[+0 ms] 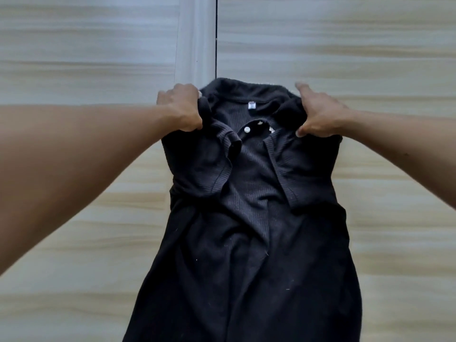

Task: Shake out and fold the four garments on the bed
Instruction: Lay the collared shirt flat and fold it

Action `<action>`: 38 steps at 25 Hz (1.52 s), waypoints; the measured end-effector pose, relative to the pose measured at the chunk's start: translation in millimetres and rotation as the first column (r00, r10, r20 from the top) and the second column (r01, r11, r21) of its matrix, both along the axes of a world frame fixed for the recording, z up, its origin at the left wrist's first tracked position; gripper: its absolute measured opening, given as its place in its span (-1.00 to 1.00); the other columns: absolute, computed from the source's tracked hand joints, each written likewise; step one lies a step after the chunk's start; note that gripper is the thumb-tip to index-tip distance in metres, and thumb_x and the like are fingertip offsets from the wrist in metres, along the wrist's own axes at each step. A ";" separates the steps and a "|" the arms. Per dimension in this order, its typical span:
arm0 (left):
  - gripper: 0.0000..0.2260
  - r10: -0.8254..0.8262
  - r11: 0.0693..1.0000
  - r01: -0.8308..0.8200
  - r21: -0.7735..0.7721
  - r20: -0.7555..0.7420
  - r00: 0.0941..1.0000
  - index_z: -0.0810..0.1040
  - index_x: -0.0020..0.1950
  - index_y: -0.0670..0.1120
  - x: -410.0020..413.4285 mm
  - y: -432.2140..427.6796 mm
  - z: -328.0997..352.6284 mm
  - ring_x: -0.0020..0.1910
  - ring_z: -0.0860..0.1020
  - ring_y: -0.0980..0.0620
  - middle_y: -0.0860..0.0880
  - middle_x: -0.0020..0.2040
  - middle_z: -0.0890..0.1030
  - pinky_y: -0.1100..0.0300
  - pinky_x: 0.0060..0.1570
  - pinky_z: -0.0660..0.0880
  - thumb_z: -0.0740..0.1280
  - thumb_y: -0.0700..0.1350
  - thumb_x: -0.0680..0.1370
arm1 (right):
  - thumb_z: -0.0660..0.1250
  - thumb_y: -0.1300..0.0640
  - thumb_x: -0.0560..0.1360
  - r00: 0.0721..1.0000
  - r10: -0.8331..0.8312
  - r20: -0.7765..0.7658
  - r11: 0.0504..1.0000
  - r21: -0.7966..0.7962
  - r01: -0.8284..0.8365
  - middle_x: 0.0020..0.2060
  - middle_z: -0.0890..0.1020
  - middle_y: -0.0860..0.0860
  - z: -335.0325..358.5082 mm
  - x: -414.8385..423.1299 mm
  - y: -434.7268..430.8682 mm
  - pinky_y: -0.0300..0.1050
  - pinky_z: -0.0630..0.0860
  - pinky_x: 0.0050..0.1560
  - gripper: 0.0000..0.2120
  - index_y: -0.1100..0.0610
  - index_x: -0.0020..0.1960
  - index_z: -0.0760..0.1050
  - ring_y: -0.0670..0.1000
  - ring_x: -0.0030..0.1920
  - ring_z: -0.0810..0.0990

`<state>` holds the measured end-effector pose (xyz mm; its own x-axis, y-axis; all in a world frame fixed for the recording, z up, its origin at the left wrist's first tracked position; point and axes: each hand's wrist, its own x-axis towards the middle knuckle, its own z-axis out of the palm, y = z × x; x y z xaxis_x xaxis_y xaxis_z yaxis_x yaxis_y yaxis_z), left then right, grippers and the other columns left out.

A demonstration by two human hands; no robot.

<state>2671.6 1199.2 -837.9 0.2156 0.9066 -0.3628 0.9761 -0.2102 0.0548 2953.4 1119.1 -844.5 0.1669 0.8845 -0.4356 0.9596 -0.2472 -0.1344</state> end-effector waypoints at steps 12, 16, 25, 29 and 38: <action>-0.98 -0.677 0.629 0.454 0.631 0.159 0.719 0.41 -0.14 -0.12 -59.9 -99.6 128.3 -0.17 0.50 -0.18 -0.09 -0.24 0.50 -0.03 0.07 0.23 0.22 -0.20 0.46 | 0.41 0.21 0.34 0.989 0.025 -0.143 0.756 0.650 0.074 0.00 0.48 0.16 124.9 -36.0 -175.8 0.14 0.53 -0.17 -0.68 0.11 0.09 0.51 0.28 -0.10 0.54; -0.88 -0.867 0.489 0.838 0.243 0.023 0.499 0.44 -0.11 -0.03 -140.4 -171.0 75.1 -0.04 0.57 -0.13 0.01 -0.08 0.59 0.03 0.11 0.32 0.33 -0.19 0.41 | 0.45 -0.04 0.34 0.939 0.301 -0.170 0.888 0.410 -0.210 -0.14 0.47 0.00 89.8 -86.0 -298.0 0.09 0.49 -0.09 -0.70 0.08 -0.01 0.52 0.12 -0.15 0.50; -0.52 -0.578 0.810 0.584 0.044 0.220 0.786 0.44 0.35 -0.03 -110.9 -260.4 10.0 0.02 0.44 -0.03 0.00 0.14 0.48 0.02 0.03 0.49 0.28 0.22 0.53 | 0.36 -0.21 0.43 0.923 -0.019 -0.385 0.943 0.300 0.144 0.02 0.47 -0.10 23.2 -136.9 -302.8 -0.08 0.49 -0.03 -0.58 0.00 0.17 0.42 -0.02 0.03 0.48; -0.32 -0.636 0.758 0.645 -0.103 0.108 0.764 0.24 0.55 0.04 -111.3 -267.9 -6.6 0.01 0.43 0.01 0.00 0.23 0.38 0.08 -0.06 0.55 0.38 0.20 0.50 | 0.34 -0.19 0.46 0.978 0.150 -0.142 0.973 0.196 -0.121 0.37 0.42 0.06 -12.5 -131.6 -319.1 0.04 0.41 0.33 -0.39 0.06 0.43 0.39 0.09 0.36 0.41; -0.54 -0.674 0.730 0.618 0.292 0.156 0.723 0.42 0.46 -0.04 -47.1 -217.4 15.4 0.41 0.38 -0.18 -0.13 0.42 0.44 -0.10 0.32 0.40 0.16 0.12 0.61 | 0.19 -0.23 0.55 0.997 -0.026 -0.070 0.932 0.359 0.049 0.37 0.40 0.07 1.6 -115.1 -281.1 0.11 0.27 0.45 -0.50 0.04 0.35 0.45 0.12 0.42 0.36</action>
<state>2624.5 981.8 -822.6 0.8285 0.5583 -0.0445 0.5584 -0.8173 0.1424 2838.3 838.0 -842.9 0.1859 0.9775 -0.0994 0.9372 -0.2068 -0.2808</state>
